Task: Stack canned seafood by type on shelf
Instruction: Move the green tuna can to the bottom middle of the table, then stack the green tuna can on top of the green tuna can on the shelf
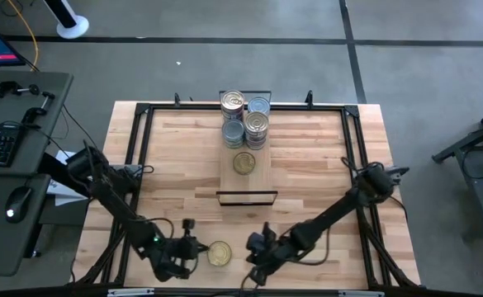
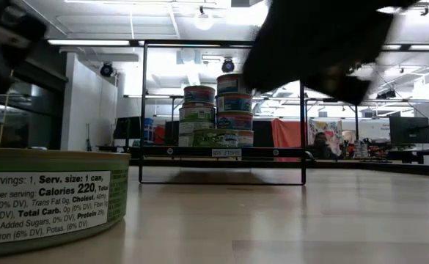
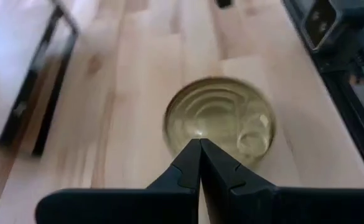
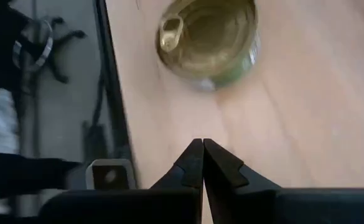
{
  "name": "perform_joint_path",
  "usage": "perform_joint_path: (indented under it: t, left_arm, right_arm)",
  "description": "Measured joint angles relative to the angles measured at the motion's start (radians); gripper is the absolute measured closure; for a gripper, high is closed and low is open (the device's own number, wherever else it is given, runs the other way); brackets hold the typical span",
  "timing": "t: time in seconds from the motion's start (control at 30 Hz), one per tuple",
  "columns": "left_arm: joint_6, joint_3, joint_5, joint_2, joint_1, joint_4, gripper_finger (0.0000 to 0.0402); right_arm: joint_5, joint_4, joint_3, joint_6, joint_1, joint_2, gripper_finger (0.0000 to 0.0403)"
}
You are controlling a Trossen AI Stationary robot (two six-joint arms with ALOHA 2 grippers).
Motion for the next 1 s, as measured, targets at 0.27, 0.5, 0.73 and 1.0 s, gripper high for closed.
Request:
perform_joint_path:
  t: [0.27, 0.5, 0.73, 1.0]
  left_arm:
    - [-0.257, -0.065, -0.042, 0.01, -0.056, 0.066, 0.0401]
    - [-0.218, -0.065, -0.002, 0.056, 0.0, 0.154, 0.0401]
    - [-0.196, -0.064, 0.05, 0.101, 0.028, 0.22, 0.0401]
    - [-0.212, -0.059, 0.041, 0.134, 0.031, 0.235, 0.0402]
  right_arm:
    - [0.076, -0.14, 0.121, -0.315, -0.053, 0.114, 0.0403]
    - [0.028, -0.119, 0.12, -0.427, -0.099, 0.166, 0.0403]
    - [0.02, -0.037, 0.119, -0.468, -0.104, 0.171, 0.0403]
    - [-0.036, 0.089, 0.118, -0.528, -0.099, 0.172, 0.0403]
